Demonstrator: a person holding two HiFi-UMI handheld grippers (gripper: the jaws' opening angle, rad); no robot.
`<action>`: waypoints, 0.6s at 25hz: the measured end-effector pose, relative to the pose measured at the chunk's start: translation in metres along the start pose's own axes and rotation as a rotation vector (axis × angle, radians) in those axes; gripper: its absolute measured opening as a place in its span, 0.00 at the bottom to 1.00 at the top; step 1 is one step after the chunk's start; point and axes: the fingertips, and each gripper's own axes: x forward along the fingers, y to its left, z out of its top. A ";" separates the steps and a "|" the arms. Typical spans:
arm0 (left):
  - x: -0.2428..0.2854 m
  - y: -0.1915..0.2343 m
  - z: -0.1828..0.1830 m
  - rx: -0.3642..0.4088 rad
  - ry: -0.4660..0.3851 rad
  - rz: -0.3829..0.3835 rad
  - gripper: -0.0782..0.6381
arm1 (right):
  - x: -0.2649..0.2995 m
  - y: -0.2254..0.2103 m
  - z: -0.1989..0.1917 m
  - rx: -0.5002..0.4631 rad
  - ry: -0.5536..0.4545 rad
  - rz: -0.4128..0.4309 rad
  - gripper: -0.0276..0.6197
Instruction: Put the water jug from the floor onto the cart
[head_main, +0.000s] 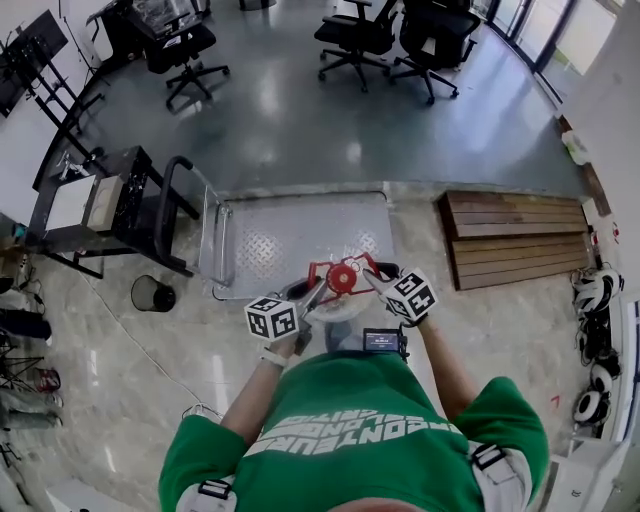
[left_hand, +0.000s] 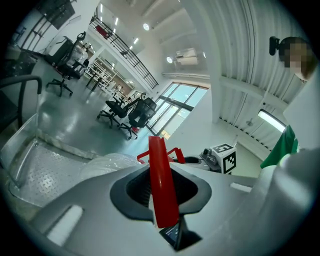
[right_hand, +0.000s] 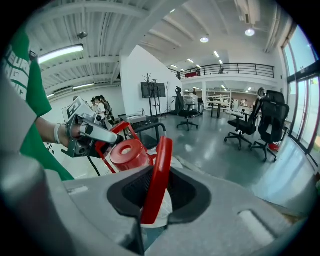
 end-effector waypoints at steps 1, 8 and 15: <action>0.003 0.005 0.005 -0.002 -0.005 0.006 0.22 | 0.005 -0.006 0.004 -0.004 0.002 0.010 0.15; 0.026 0.052 0.040 -0.034 -0.036 0.073 0.22 | 0.053 -0.044 0.039 -0.034 0.002 0.069 0.15; 0.059 0.084 0.081 -0.025 -0.024 0.101 0.22 | 0.085 -0.089 0.064 -0.022 -0.007 0.098 0.15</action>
